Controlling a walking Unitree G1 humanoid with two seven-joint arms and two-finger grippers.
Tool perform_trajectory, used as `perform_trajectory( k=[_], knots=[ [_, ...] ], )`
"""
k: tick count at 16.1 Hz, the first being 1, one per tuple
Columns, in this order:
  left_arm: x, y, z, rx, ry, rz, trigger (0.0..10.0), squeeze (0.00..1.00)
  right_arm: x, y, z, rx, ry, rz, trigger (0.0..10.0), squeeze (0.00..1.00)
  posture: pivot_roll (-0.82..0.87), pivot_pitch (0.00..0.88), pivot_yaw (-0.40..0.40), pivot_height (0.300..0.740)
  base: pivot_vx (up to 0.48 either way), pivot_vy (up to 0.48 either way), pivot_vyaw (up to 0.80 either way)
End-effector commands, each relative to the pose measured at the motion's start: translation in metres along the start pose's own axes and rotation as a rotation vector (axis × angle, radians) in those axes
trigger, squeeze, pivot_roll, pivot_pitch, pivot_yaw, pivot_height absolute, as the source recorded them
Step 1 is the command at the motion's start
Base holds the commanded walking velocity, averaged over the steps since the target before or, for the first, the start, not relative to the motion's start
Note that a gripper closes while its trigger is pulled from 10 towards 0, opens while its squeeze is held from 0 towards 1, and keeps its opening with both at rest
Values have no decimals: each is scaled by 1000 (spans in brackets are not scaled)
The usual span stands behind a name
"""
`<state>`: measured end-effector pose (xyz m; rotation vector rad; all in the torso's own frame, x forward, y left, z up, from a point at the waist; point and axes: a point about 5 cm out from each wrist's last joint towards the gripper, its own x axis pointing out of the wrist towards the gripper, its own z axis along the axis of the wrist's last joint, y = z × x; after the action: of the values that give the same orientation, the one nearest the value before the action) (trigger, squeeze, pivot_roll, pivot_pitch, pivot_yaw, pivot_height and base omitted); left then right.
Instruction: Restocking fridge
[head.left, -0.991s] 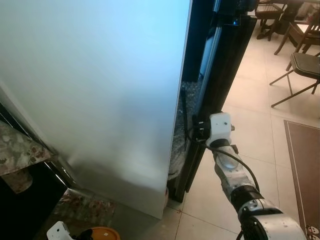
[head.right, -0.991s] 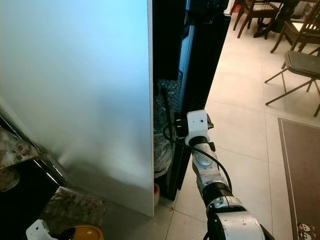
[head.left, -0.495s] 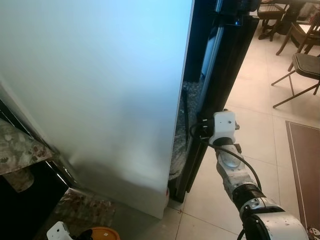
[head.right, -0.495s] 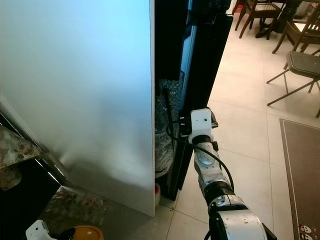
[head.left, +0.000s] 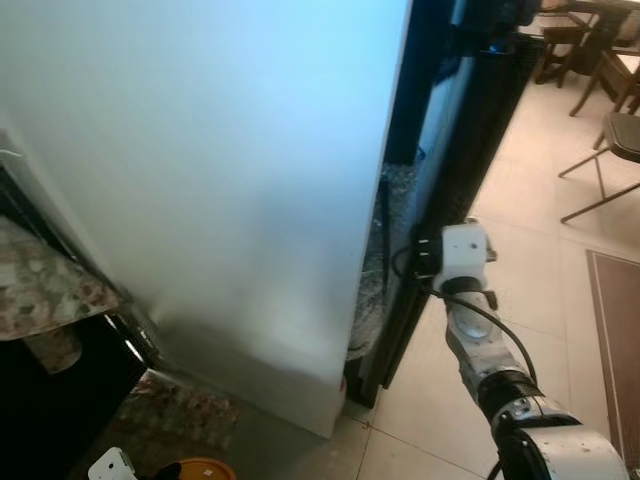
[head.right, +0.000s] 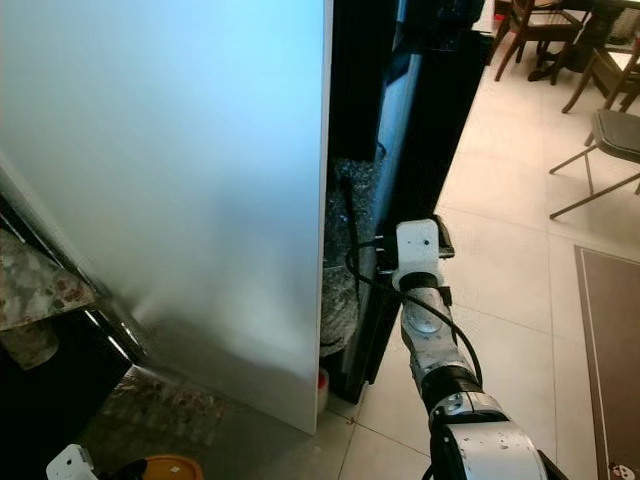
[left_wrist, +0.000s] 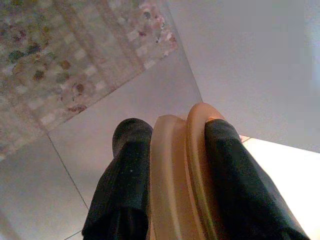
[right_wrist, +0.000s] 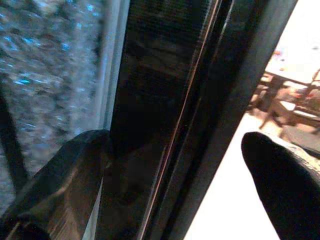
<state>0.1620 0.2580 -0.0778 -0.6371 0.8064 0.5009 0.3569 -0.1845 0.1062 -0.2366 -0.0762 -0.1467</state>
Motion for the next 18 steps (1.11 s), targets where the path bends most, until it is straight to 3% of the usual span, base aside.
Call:
perform_trajectory(
  k=[1,2,6,11,15,18],
  knots=[
    [-1,5,-5,5,15,16,10000,0,1,-43,-4,-6,13,-211,10000,0,39,0,35,740,0,0,0],
    [-1,3,-5,6,17,14,10000,0,-4,-57,-10,-31,26,-281,10000,0,37,0,36,740,0,0,0],
    [-1,1,-5,9,19,13,10000,0,-18,-75,-28,-35,94,-367,10000,0,33,0,36,740,0,0,0],
    [-1,1,-6,24,26,15,10000,0,-62,-89,-87,14,395,-440,10000,0,35,0,32,740,0,0,0],
    [-1,2,-7,44,31,25,10000,0,-108,-76,-133,39,669,-330,10000,0,36,0,30,740,0,0,0],
    [-1,5,-7,71,39,41,10000,0,-154,-41,-165,70,907,-77,10000,0,30,0,34,740,0,0,0]
  ],
)
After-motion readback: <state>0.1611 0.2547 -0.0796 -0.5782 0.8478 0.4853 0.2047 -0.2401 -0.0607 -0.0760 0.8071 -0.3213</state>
